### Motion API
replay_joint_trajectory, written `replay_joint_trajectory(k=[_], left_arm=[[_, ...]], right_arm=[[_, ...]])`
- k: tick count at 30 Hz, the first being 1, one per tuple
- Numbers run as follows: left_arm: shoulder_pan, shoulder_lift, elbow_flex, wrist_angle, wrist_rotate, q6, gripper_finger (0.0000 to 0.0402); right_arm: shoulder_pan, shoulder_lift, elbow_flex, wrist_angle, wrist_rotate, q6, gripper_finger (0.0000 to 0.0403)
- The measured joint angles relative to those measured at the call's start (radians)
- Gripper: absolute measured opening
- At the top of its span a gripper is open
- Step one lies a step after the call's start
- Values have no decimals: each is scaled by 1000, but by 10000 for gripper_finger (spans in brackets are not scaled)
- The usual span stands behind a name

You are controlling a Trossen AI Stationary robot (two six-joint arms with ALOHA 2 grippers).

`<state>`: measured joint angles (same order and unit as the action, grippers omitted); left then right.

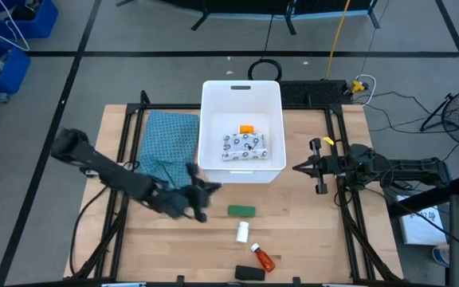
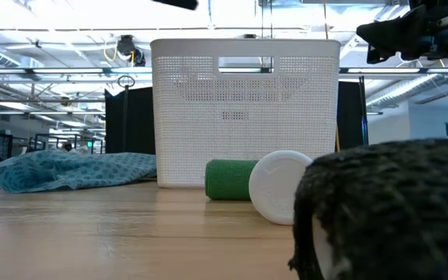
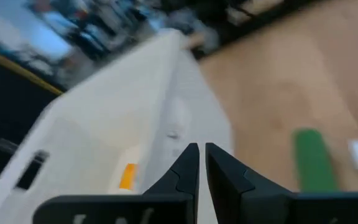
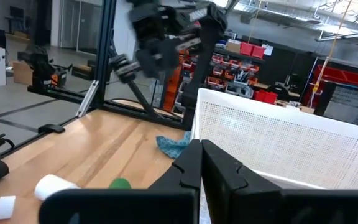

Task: Pick & place medical supplies in basket/bin
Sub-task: Put the green bandage into the white bin

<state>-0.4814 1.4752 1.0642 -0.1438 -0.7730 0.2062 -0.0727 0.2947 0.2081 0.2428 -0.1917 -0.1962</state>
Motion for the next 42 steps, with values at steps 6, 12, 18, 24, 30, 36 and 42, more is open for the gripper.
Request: replay_joint_trajectory(k=[6, 12, 18, 24, 30, 36, 42], left_arm=[[-5, 278, 252, -258, 67, -29, 54], [0, 446, 424, -369, 192, -89, 151], [33, 527, 467, -373, 318, -132, 265], [85, 568, 467, -408, 421, -192, 338], [130, 591, 463, -451, 473, -177, 360], [183, 650, 464, -421, 551, -137, 347], [217, 688, 467, -410, 640, -133, 311]], right_arm=[[0, 0, 0, 0, 0, 53, 0], [0, 0, 0, 8, -42, 90, 0], [1, 1, 0, 23, -98, 134, 0], [3, 1, 0, 22, -106, 155, 0], [3, 7, 0, 23, -106, 136, 0], [3, 16, 0, 22, -104, 123, 0], [3, 28, 0, 23, -102, 120, 0]])
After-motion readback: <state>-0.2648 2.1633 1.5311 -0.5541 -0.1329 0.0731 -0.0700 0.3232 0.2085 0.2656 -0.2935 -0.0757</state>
